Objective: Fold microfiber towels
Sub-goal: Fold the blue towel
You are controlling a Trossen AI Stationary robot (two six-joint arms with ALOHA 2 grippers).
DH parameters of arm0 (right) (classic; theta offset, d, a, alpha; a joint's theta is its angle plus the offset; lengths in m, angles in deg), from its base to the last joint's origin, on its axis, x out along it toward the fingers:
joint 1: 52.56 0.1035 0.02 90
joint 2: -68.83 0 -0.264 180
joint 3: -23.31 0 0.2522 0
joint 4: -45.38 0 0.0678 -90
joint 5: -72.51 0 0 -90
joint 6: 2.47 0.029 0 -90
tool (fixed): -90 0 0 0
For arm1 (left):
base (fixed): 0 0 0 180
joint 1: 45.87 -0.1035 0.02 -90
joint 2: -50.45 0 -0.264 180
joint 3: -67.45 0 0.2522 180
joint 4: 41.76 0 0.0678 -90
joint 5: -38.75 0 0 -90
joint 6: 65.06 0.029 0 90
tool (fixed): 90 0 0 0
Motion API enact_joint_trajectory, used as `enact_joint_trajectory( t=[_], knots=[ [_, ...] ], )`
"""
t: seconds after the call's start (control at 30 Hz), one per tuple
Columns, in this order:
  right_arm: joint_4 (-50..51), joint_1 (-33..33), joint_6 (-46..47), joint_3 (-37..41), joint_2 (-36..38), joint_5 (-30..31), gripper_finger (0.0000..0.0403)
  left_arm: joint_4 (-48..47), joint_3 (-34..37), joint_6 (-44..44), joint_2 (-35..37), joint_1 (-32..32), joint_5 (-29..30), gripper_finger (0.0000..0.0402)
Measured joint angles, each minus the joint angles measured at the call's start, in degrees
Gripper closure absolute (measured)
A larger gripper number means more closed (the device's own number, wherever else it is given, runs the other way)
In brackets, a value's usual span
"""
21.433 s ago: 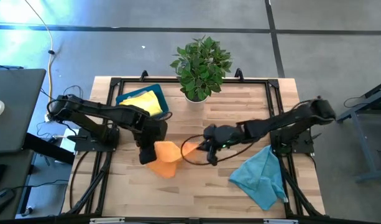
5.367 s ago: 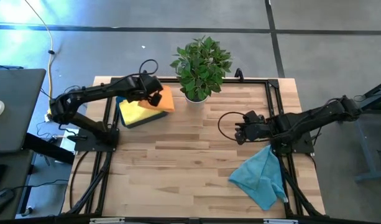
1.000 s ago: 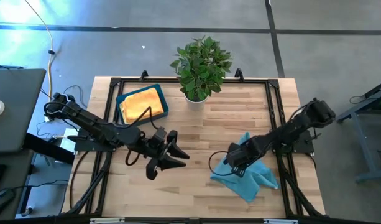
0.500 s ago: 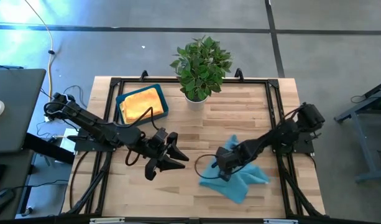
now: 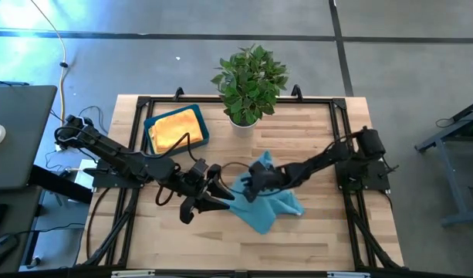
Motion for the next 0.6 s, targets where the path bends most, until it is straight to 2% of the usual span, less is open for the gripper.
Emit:
enact_joint_trajectory(
  t=[0.17, 0.4, 0.5, 0.6],
  knots=[
    [3.0, -2.4, -11.8, -2.8, 3.6, -8.1, 0.0270, -0.2, 0.0, 0.0, 0.0, 0.0, -1.4, 0.0257],
    [27.0, -1.6, -42.1, -6.6, 6.8, -22.0, 0.0270, -1.6, 0.0, -1.4, 0.0, 0.0, -3.2, 0.0257],
    [33.0, 0.2, -52.3, -6.7, 6.7, -23.2, 0.0270, -1.9, 0.0, -1.5, 0.0, 0.0, -3.4, 0.0257],
    [34.4, 1.6, -58.4, -6.7, 6.1, -22.7, 0.0270, -1.9, 0.0, -1.4, 0.0, 0.0, -3.4, 0.0257]
  ],
)
